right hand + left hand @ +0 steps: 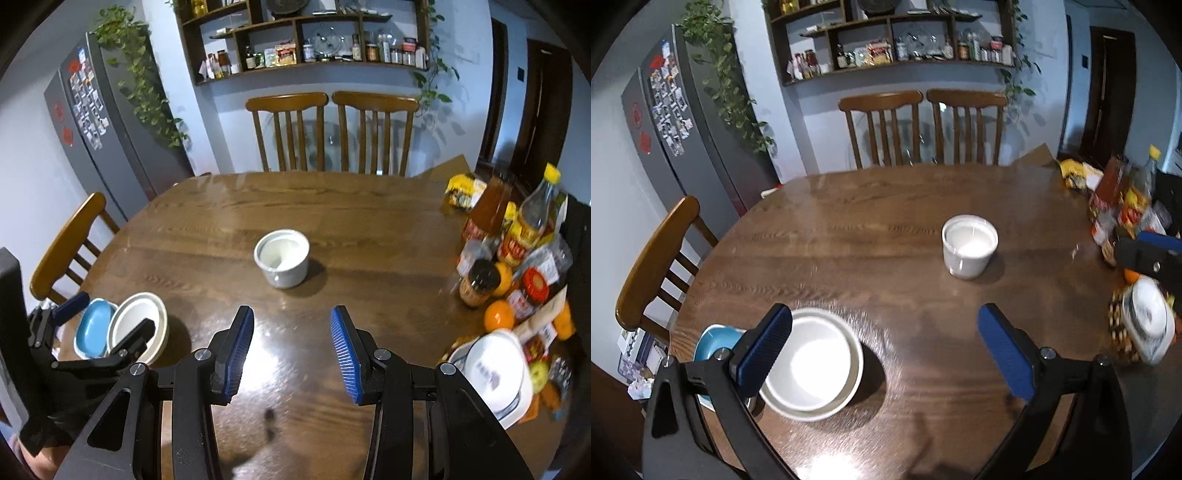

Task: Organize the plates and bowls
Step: 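Reach the left gripper to the small white ramekin rim and grasp it, then lift the ramekin with the left gripper and carry it over the nested bowls, then lower the ramekin into the medium white bowl with the left gripper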

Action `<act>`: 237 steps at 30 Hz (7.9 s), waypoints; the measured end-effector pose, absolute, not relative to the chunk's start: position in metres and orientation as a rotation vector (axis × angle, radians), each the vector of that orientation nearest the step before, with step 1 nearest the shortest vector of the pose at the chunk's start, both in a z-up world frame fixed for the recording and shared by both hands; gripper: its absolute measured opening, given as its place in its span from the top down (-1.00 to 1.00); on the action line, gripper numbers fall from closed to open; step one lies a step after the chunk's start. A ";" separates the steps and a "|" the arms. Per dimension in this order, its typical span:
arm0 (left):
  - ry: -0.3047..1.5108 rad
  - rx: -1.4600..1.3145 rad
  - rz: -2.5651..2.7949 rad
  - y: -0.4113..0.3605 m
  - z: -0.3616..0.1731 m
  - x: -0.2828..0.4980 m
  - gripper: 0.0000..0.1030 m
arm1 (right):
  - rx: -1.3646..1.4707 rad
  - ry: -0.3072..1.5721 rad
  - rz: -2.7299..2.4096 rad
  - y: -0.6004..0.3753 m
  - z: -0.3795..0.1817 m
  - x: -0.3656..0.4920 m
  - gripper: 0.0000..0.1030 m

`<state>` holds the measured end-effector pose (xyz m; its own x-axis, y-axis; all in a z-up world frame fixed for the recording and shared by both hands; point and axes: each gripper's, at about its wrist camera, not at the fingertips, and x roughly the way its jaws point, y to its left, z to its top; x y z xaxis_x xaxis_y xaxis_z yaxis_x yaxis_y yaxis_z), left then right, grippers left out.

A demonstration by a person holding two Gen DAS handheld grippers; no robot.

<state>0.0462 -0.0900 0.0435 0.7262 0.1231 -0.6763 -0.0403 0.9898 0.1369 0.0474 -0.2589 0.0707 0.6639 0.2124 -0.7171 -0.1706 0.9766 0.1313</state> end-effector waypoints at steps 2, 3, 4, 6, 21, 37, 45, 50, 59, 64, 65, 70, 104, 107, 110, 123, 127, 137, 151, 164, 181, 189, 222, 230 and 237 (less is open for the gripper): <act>0.744 0.100 0.095 -0.097 0.047 0.055 -0.97 | 0.029 0.806 0.227 -0.261 0.079 0.057 0.14; 0.747 0.090 0.097 -0.102 0.048 0.061 -0.97 | 0.022 0.802 0.226 -0.261 0.080 0.059 0.14; 0.752 0.081 0.097 -0.106 0.048 0.067 -0.97 | 0.014 0.797 0.226 -0.263 0.084 0.065 0.14; 0.759 0.065 0.096 -0.112 0.047 0.077 -0.97 | 0.006 0.793 0.236 -0.264 0.087 0.075 0.14; 0.924 -0.036 0.212 -0.114 -0.028 0.171 -0.97 | 0.106 0.976 0.340 -0.269 -0.007 0.186 0.14; 1.006 0.036 0.206 -0.124 -0.064 0.220 -0.65 | 0.168 1.067 0.379 -0.262 -0.064 0.239 0.14; 1.034 0.024 0.147 -0.129 -0.073 0.224 -0.15 | 0.198 1.103 0.405 -0.264 -0.078 0.249 0.31; 1.040 0.017 0.094 -0.138 -0.073 0.227 0.26 | 0.196 1.099 0.426 -0.257 -0.077 0.249 0.66; 1.069 -0.023 0.051 -0.144 -0.077 0.228 0.37 | 0.227 1.105 0.440 -0.256 -0.078 0.250 0.73; 1.065 -0.020 0.046 -0.146 -0.078 0.227 0.37 | 0.233 1.103 0.442 -0.257 -0.079 0.250 0.74; 1.065 -0.021 0.045 -0.146 -0.078 0.227 0.37 | 0.232 1.102 0.442 -0.256 -0.079 0.250 0.74; 1.056 -0.023 0.037 -0.144 -0.078 0.225 0.38 | 0.239 1.097 0.435 -0.258 -0.079 0.249 0.74; 1.033 0.007 0.013 -0.153 -0.078 0.208 0.37 | 0.271 1.087 0.418 -0.266 -0.081 0.235 0.74; 1.032 0.013 0.014 -0.154 -0.077 0.203 0.37 | 0.266 1.083 0.421 -0.266 -0.080 0.228 0.74; 1.029 0.015 0.014 -0.154 -0.077 0.198 0.37 | 0.267 1.078 0.421 -0.266 -0.079 0.222 0.73; 0.989 0.056 -0.003 -0.159 -0.063 0.174 0.37 | 0.302 1.047 0.408 -0.272 -0.069 0.193 0.73; 0.967 0.072 -0.010 -0.160 -0.056 0.164 0.37 | 0.307 1.034 0.407 -0.274 -0.062 0.184 0.74; 0.916 0.079 -0.029 -0.159 -0.032 0.133 0.38 | 0.296 0.971 0.392 -0.272 -0.035 0.149 0.74; 0.868 0.089 -0.041 -0.144 -0.015 0.085 0.37 | 0.280 0.929 0.385 -0.256 -0.012 0.104 0.74; 0.867 0.089 -0.029 -0.120 -0.018 0.057 0.38 | 0.275 0.949 0.411 -0.235 -0.016 0.078 0.74; 0.836 0.068 0.000 -0.082 -0.009 0.033 0.38 | 0.245 0.940 0.443 -0.197 -0.004 0.059 0.74; 0.823 0.045 0.027 -0.054 -0.002 0.028 0.38 | 0.217 0.930 0.467 -0.169 0.005 0.054 0.74; 0.904 -0.009 0.095 0.039 -0.020 0.041 0.37 | 0.169 1.003 0.536 -0.062 -0.010 0.077 0.73; 0.953 -0.014 0.076 0.045 -0.032 0.049 0.37 | 0.184 1.054 0.528 -0.053 -0.024 0.086 0.73; 0.999 -0.001 0.060 0.046 -0.043 0.057 0.37 | 0.195 1.091 0.512 -0.051 -0.036 0.091 0.73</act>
